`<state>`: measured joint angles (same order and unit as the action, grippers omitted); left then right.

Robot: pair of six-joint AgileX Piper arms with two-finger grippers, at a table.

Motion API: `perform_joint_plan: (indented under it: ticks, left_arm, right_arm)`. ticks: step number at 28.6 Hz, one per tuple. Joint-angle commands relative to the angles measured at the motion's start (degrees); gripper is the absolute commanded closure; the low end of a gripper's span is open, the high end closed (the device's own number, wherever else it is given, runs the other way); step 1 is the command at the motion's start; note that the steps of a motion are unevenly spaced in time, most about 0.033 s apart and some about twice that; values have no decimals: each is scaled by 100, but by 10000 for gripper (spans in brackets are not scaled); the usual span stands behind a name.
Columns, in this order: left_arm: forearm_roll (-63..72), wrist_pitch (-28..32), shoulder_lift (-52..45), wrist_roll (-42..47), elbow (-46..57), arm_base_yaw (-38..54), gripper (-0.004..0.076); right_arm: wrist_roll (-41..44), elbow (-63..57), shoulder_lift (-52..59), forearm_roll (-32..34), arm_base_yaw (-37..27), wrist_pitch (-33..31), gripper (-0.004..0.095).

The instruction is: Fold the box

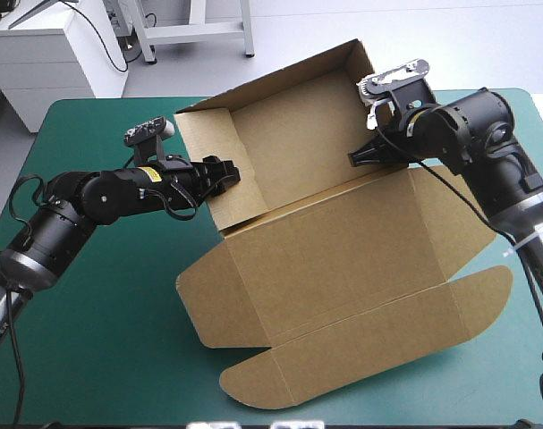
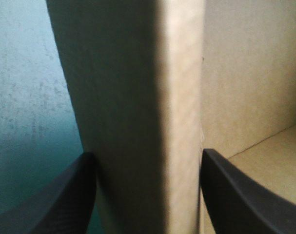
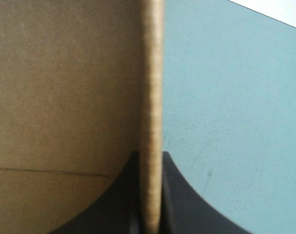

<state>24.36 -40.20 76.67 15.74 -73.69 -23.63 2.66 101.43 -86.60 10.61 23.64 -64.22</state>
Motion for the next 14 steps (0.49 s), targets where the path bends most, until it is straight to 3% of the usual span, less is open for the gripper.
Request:
perform_joint_plan:
  ticks: [1,11,12,14]
  left_arm:
    - [-44,323,-127,187,-186,-87,282]
    - [-17,334,-127,187,-186,-87,291]
    - [-17,334,-127,187,-186,-87,337]
    - [-52,349,-127,187,-186,-87,563]
  right_arm:
    - [246,223,252,469,241,295,926]
    - [328,223,252,890,356,115,925]
    - [328,223,252,904,356,113,926]
    - [328,223,252,958,356,75,926]
